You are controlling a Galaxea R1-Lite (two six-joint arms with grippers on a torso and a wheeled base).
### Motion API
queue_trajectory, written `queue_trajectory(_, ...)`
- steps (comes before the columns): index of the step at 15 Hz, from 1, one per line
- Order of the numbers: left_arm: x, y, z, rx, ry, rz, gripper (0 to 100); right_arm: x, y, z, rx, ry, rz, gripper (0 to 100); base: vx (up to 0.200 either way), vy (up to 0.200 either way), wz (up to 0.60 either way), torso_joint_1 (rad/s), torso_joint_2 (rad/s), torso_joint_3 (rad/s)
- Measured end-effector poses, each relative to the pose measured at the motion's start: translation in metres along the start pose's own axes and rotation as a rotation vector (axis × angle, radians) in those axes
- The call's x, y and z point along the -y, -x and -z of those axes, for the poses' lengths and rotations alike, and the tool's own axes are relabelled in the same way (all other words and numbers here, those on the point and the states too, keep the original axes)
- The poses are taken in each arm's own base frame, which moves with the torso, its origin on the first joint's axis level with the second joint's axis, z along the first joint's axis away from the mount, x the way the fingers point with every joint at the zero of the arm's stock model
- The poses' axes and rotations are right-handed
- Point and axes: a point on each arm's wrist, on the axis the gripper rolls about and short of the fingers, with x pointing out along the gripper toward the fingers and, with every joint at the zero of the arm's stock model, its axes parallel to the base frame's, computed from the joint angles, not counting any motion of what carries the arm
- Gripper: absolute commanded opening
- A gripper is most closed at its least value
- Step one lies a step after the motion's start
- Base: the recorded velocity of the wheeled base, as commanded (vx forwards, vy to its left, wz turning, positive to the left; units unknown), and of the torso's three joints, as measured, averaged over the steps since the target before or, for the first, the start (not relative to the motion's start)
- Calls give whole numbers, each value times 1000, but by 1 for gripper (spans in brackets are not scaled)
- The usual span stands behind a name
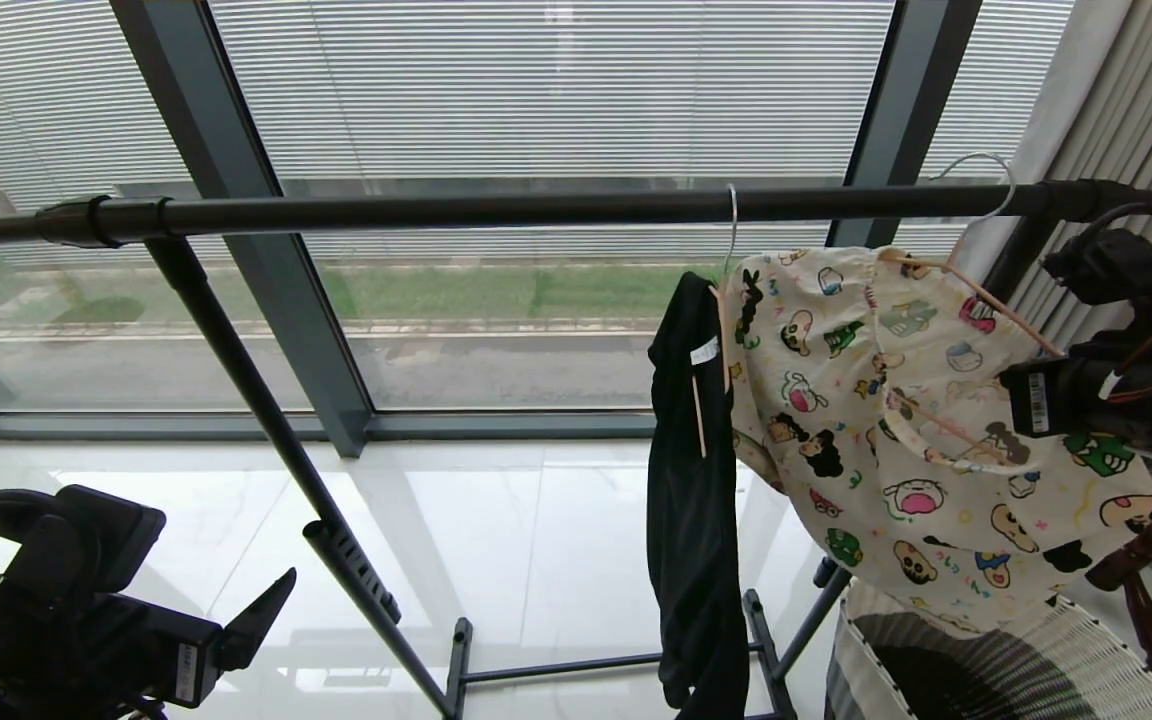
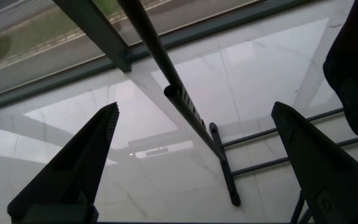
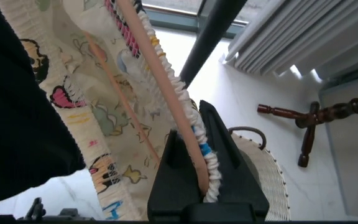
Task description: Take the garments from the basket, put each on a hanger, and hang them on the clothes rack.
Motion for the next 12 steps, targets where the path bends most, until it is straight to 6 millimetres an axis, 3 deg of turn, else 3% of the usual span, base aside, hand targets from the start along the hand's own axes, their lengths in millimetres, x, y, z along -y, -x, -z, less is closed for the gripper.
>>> queue_trajectory(5, 0, 0, 0, -1, 0, 1, 100, -5, -20, -6, -15, 3, 1, 0, 0, 0, 0, 0, 0, 0)
queue_trajectory(9, 0, 0, 1, -2, -1, 1, 100, -7, -25, -4, -34, 9, 1, 0, 0, 0, 0, 0, 0, 0)
queue_trajectory(10, 0, 0, 1, -2, 0, 1, 100, -8, -24, -4, -35, 11, -2, 100, 0, 0, 0, 0, 0, 0)
queue_trajectory(12, 0, 0, 1, -2, -1, 1, 100, -8, -21, -4, -29, 11, -5, 100, 0, 0, 0, 0, 0, 0)
